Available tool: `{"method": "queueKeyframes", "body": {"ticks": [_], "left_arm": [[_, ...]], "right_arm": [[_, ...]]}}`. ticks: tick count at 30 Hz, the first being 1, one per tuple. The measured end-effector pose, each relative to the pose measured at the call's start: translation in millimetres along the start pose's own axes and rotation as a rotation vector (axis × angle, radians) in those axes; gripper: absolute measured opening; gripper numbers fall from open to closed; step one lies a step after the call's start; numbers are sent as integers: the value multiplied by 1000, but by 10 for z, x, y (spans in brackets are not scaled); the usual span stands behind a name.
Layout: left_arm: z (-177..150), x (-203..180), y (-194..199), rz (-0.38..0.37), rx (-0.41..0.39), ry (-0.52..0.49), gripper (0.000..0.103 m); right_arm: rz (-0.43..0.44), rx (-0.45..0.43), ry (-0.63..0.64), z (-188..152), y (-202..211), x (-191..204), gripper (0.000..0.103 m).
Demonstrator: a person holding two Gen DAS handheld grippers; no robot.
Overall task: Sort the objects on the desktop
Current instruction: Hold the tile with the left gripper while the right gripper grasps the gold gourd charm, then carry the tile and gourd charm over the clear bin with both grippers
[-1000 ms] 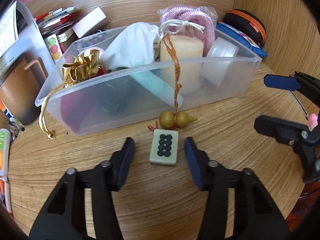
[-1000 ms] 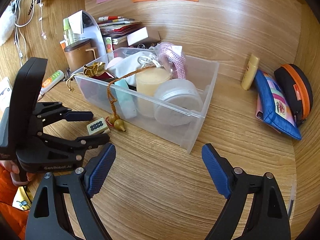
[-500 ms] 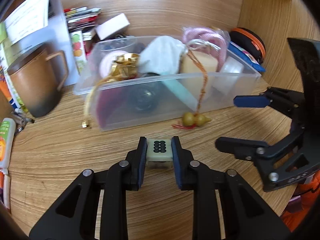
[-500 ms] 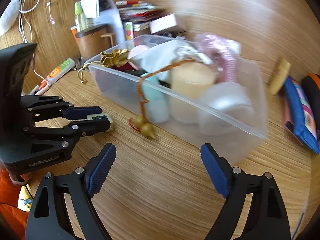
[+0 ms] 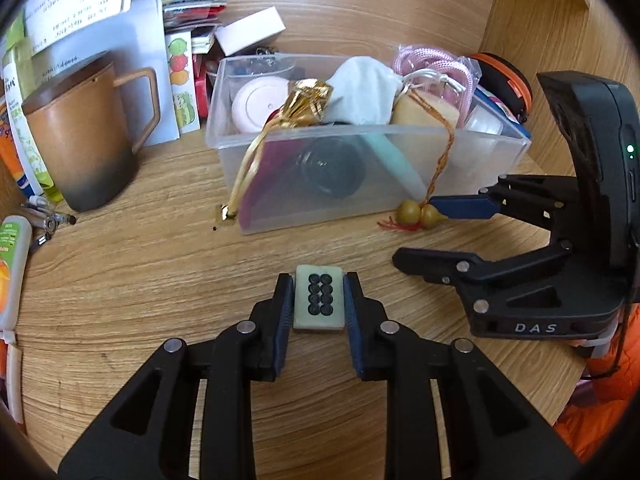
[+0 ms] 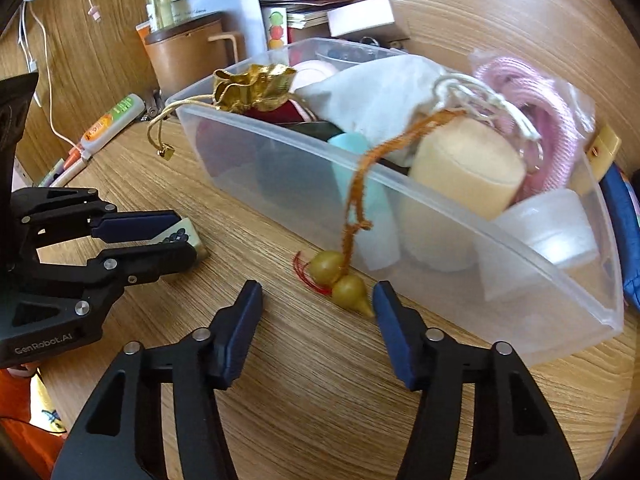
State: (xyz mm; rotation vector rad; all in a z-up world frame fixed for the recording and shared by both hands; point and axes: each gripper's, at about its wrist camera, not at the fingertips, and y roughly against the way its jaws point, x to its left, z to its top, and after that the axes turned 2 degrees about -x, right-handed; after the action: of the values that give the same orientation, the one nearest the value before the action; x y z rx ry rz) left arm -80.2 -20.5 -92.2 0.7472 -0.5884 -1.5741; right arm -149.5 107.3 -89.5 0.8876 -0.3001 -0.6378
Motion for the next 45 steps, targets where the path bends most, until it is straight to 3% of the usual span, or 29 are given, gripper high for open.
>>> {"method": "queueKeyframes", "body": {"ticks": [4, 8, 10, 14, 23, 29, 33, 38, 45], "left_arm": [[-22, 29, 2, -6, 9, 7, 28], [-30, 39, 12, 20, 10, 6, 55], [-34, 57, 22, 18, 9, 12, 55], [-45, 76, 38, 19, 8, 18, 55], [-48, 67, 48, 55, 12, -2, 40], [-28, -42, 5, 133, 21, -64, 24], [-16, -83, -24, 159, 20, -84, 24], [-17, -133, -18, 126, 21, -55, 24], [141, -263, 196, 78, -59, -20, 24]], "right_arm": [[6, -4, 13, 37, -29, 61, 46], [20, -13, 22, 73, -55, 96, 30], [17, -19, 30, 81, -59, 115, 23], [18, -27, 36, 96, -76, 135, 15], [72, -48, 19, 63, 18, 118, 15], [107, -93, -14, 15, 217, -26, 15], [113, -125, -38, -23, 372, -141, 15], [114, -164, -75, -74, 581, -298, 15], [105, -216, -92, -99, 842, -452, 15]]}}
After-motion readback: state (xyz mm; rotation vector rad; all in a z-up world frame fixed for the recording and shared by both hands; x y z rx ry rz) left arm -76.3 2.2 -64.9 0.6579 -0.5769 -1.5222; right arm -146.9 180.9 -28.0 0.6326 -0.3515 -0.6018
